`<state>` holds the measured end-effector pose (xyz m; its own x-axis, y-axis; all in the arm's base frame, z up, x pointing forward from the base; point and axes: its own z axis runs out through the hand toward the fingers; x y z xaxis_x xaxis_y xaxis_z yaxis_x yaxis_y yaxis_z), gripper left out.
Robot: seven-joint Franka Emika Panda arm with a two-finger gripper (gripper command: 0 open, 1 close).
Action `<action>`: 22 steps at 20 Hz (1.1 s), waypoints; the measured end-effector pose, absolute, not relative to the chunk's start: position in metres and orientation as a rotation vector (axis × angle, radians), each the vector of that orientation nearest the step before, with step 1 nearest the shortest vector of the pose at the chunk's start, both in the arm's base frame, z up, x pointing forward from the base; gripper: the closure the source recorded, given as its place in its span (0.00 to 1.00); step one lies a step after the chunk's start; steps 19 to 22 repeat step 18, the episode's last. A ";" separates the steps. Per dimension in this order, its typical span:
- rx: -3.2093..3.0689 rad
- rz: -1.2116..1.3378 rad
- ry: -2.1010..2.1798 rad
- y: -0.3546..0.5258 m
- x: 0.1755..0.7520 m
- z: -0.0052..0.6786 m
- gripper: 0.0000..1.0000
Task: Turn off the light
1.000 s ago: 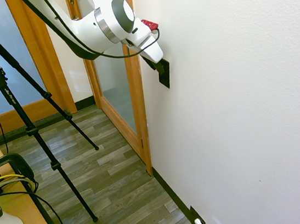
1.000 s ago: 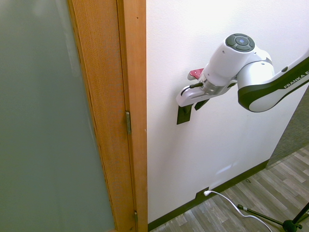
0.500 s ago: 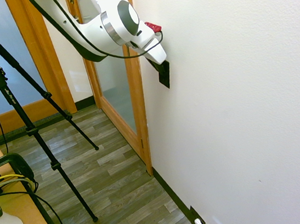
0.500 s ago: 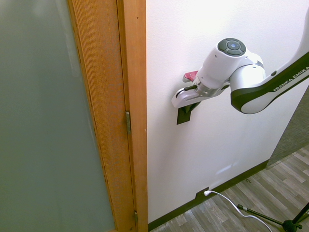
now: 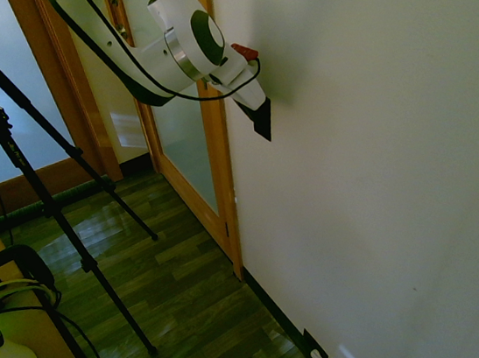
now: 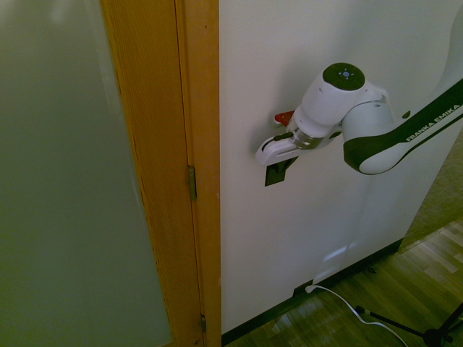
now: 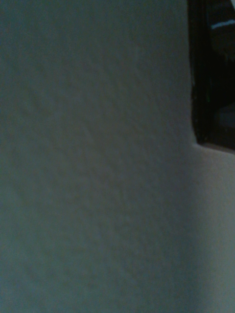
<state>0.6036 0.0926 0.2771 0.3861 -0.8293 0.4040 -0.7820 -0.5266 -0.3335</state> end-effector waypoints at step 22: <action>-2.566 -0.829 1.365 0.124 0.574 0.256 0.00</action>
